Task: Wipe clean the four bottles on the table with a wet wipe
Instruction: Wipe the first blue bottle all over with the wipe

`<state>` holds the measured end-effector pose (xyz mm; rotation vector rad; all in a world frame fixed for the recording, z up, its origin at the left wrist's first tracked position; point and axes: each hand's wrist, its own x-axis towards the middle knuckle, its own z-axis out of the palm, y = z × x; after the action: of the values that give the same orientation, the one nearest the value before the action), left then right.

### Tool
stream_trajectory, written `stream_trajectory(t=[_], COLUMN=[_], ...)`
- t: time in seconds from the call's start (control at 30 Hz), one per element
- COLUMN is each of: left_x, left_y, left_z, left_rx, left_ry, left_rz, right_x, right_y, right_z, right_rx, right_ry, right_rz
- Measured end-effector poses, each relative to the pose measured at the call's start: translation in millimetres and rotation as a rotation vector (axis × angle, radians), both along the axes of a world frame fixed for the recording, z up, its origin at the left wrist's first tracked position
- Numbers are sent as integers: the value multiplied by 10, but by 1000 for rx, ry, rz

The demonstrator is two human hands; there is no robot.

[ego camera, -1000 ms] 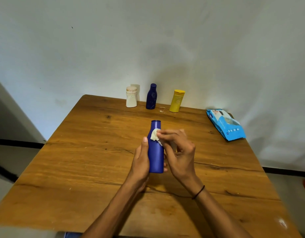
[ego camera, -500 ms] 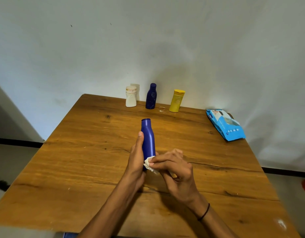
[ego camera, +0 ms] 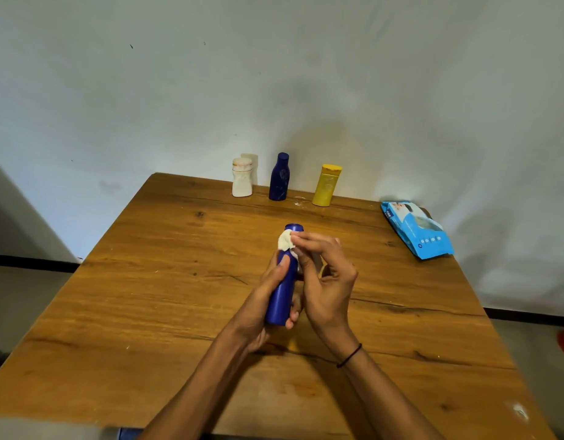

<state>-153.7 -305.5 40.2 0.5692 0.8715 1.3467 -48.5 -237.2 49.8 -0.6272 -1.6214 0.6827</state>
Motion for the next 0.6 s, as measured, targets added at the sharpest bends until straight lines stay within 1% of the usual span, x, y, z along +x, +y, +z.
stream_trajectory(t=[0.13, 0.2, 0.3, 0.37, 0.43, 0.53, 0.6], left_x=[29, 61, 107, 115, 85, -10, -53], left_y=[35, 46, 73, 101, 120, 126, 138], left_z=[-1, 20, 42, 40, 34, 26, 33], left_rx=[32, 49, 76, 63, 15, 0, 7], left_ry=[6, 74, 196, 245, 235, 193, 206], left_rz=[36, 75, 188, 260, 298, 280, 264], right_x=[-51, -50, -48, -39, 14, 177, 296], right_y=[-40, -43, -35, -26, -3, -10, -79], right_z=[-22, -32, -19, -31, -72, -144, -200], right_rx=[-15, -24, -51, -58, -25, 48, 125], right_ry=[-21, -32, -25, -46, -110, -217, -301], right_rz=[-97, -126, -130, -99, -61, 44, 132])
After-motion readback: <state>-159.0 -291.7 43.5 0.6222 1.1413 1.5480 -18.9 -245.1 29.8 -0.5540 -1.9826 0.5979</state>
